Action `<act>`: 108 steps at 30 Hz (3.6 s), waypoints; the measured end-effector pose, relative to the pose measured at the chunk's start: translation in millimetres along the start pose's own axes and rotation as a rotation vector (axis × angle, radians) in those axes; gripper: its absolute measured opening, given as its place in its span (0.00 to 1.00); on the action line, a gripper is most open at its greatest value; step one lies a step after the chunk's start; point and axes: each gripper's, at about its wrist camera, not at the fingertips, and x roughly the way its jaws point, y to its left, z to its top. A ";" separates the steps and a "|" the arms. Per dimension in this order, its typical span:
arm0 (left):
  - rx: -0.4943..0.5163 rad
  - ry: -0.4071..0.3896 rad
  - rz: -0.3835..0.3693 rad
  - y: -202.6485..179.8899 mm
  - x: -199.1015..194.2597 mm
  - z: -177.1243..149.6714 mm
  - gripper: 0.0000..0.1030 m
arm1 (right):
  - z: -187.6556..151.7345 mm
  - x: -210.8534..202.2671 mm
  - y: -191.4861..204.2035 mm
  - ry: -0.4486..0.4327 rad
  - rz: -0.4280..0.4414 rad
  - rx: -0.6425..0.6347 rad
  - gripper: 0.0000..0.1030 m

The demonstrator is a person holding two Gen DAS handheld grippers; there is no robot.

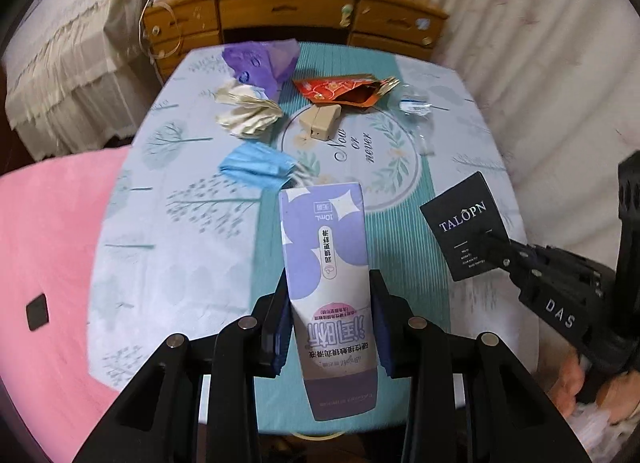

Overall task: Collect trash
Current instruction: 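Carry the milk carton and black card over the bin and release both, then move both tools back over the table toward the remaining trash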

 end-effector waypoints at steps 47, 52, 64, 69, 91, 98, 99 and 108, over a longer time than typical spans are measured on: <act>-0.040 0.164 -0.058 83.8 258.1 -418.8 0.34 | -456.1 223.2 15.1 0.260 -0.126 0.285 0.02; -0.056 0.192 -0.063 93.9 310.7 -431.9 0.88 | -478.9 276.4 0.3 0.267 -0.119 0.315 0.02; -0.071 0.149 -0.019 116.4 315.6 -436.4 0.88 | -491.9 294.0 -5.7 0.269 -0.141 0.309 0.68; -0.062 0.114 -0.009 113.0 276.2 -426.4 0.88 | -479.2 269.0 1.9 0.245 -0.142 0.315 0.68; 0.004 -0.073 -0.019 84.8 -7.1 -334.7 0.88 | -350.9 20.6 95.7 0.075 -0.099 0.265 0.68; -0.001 -0.109 -0.023 72.0 -92.5 -298.9 0.88 | -303.0 -67.8 136.1 -0.008 -0.078 0.171 0.68; 0.002 -0.127 -0.018 69.3 -108.6 -293.6 0.88 | -295.2 -83.4 143.1 -0.028 -0.076 0.157 0.68; 0.065 -0.238 0.088 50.5 -217.3 -254.8 0.88 | -240.4 -175.3 179.3 -0.173 -0.014 0.069 0.68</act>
